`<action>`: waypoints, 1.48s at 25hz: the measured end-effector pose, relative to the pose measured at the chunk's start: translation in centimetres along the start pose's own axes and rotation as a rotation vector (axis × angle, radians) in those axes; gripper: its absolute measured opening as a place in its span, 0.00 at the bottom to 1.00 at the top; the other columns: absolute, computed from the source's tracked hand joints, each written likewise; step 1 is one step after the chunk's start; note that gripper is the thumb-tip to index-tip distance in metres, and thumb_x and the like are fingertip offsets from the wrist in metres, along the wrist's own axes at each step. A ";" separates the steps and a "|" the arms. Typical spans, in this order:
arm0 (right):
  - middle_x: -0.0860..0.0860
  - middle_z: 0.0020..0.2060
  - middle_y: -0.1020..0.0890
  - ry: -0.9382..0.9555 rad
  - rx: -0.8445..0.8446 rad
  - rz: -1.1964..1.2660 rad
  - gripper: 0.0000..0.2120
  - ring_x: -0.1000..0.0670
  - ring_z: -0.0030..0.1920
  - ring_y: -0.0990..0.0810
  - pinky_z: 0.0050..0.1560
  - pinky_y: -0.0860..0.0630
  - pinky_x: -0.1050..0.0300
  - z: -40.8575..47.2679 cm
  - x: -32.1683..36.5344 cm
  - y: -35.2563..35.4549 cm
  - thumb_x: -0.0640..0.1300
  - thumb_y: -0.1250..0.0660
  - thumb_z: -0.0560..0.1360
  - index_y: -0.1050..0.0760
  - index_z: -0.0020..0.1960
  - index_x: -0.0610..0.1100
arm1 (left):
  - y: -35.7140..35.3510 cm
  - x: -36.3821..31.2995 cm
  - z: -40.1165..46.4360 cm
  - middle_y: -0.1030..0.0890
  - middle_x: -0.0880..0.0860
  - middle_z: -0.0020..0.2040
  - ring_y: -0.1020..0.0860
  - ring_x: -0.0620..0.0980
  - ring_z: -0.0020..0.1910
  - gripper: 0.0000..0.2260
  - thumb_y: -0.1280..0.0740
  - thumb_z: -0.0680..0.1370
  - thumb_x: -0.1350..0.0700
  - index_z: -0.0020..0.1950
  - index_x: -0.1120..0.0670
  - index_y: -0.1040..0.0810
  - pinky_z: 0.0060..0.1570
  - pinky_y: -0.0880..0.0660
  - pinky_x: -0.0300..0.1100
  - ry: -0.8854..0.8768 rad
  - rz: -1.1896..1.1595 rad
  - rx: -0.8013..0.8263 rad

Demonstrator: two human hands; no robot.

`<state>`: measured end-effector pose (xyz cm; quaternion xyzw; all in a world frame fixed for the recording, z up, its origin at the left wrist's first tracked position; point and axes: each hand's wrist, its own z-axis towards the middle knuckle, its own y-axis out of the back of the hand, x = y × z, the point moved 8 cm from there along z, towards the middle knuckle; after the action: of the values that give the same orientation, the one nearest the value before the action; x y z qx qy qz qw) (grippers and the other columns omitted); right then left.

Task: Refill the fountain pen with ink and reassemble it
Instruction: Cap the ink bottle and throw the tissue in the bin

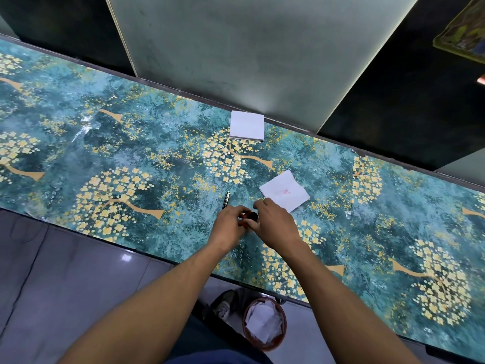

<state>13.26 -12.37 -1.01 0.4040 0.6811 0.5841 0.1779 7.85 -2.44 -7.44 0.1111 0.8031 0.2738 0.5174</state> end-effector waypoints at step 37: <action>0.43 0.65 0.29 -0.871 -0.230 0.633 0.34 0.37 0.61 0.24 0.53 0.25 0.43 -1.8 -16.2 -2.4 0.60 0.27 0.72 0.35 0.70 0.46 | -0.2 -0.6 -0.3 0.20 0.52 0.56 0.20 0.51 0.53 0.22 0.24 0.71 0.57 0.63 0.47 0.21 0.58 0.23 0.49 0.062 0.140 0.001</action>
<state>21.00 -25.79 -6.55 0.7716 0.3214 0.4585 0.3019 7.83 -2.97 -6.95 0.1589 0.8092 0.3122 0.4717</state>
